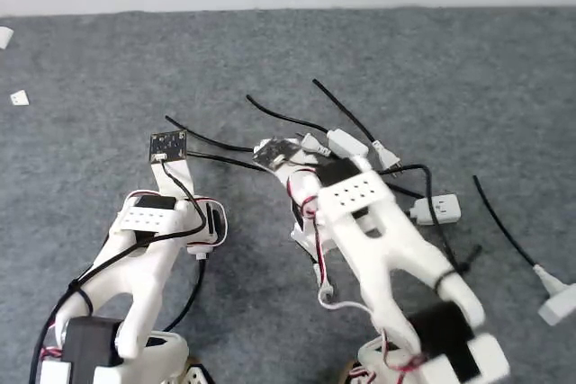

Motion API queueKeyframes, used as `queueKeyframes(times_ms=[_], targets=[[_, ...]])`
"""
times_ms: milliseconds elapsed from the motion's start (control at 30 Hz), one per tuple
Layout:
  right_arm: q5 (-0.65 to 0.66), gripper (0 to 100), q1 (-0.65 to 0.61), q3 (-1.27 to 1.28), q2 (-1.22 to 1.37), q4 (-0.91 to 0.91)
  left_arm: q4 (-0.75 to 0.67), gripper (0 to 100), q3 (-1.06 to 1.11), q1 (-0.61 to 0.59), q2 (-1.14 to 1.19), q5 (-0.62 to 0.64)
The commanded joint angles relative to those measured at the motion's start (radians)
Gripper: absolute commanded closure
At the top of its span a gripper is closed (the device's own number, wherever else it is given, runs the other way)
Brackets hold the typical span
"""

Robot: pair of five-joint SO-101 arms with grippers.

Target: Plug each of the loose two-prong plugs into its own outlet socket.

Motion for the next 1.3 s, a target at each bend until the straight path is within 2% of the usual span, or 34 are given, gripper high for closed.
queueKeyframes(times_ms=[0,167,233,333,400,467,700,800,867,933,1167,1267], targets=[[-0.040,94.3,0.008,0.029,-0.165,0.021,-0.014,95,-0.008,0.002,-0.028,-0.006],[-0.086,94.6,-0.013,0.273,-0.334,-0.151,0.058,78,-0.021,0.000,-0.034,-0.006],[-0.094,94.8,-0.013,0.374,-0.389,-0.231,0.081,75,-0.031,-0.005,-0.034,-0.006],[-0.173,94.8,-0.013,0.443,-0.438,-0.297,0.114,75,-0.042,-0.003,-0.038,-0.009],[-0.204,94.8,-0.013,0.460,-0.450,-0.328,0.133,75,-0.044,0.000,-0.068,-0.057],[-0.222,94.9,-0.013,0.471,-0.449,-0.358,0.135,75,-0.035,-0.005,-0.117,-0.117],[-0.227,98.8,-0.041,0.463,-0.410,-0.367,0.141,75,0.076,-0.015,-0.382,-0.129],[-0.218,99.1,-0.113,0.465,-0.403,-0.335,0.141,75,0.122,-0.092,-0.509,-0.140],[-0.219,99.1,-0.191,0.483,-0.414,-0.282,0.141,75,0.147,-0.166,-0.578,-0.196],[-0.224,99.1,-0.217,0.488,-0.412,-0.262,0.141,75,0.179,-0.204,-0.626,-0.249],[-0.212,99.1,0.018,0.506,-0.401,-0.280,0.133,75,0.240,-0.210,-0.548,-0.261],[-0.141,99.1,0.101,0.506,-0.389,-0.269,0.083,75,0.236,-0.210,-0.473,-0.262]])
